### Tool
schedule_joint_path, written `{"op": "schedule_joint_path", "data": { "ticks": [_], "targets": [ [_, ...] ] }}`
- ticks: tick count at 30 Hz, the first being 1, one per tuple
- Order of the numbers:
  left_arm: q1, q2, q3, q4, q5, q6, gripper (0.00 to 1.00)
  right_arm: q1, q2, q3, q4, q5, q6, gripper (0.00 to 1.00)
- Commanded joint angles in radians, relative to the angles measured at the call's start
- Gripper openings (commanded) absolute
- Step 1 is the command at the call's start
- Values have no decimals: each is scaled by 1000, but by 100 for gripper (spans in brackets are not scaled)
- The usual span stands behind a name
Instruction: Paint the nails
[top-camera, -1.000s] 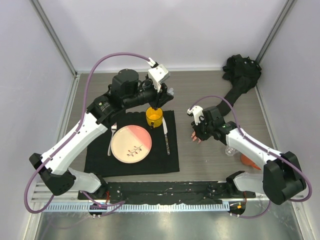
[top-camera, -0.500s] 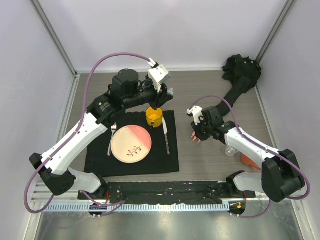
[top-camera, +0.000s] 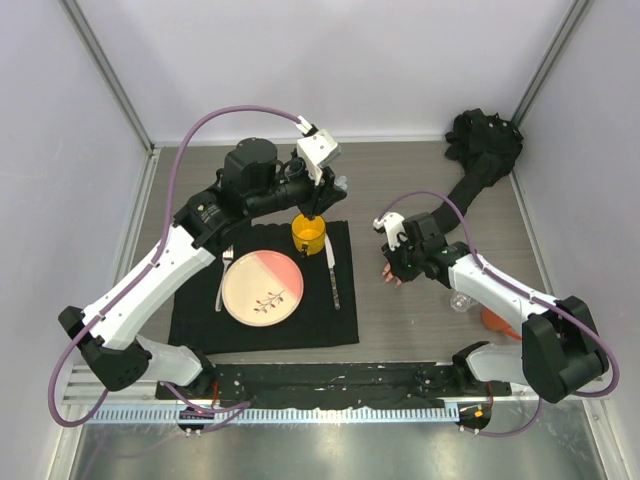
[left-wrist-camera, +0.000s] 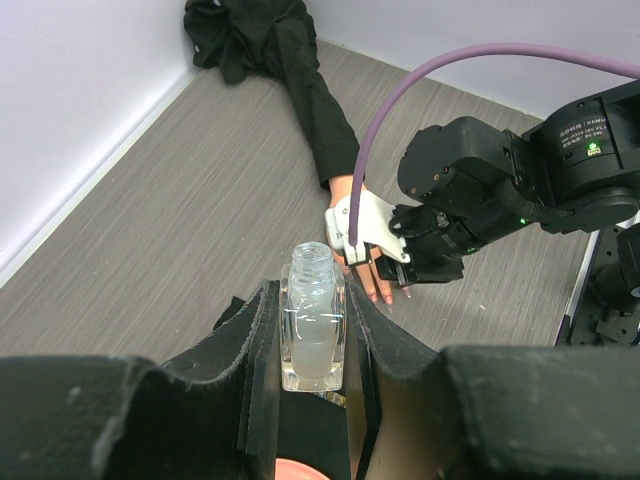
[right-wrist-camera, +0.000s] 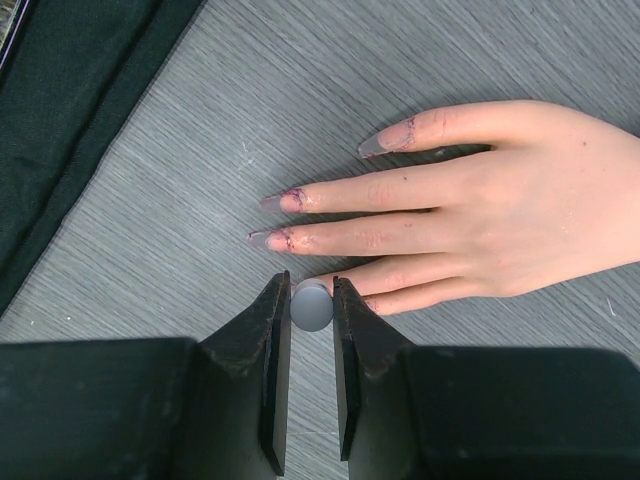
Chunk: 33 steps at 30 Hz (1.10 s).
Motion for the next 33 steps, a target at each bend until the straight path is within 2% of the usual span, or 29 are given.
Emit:
{"op": "schedule_joint_path", "data": {
  "ticks": [1, 33],
  "targets": [
    [-4, -21, 13, 49, 8, 14, 0, 6, -15, -6, 35, 3, 12, 1],
    [-4, -33, -8, 44, 4, 20, 0, 39, -16, -16, 22, -9, 27, 1]
  ]
}}
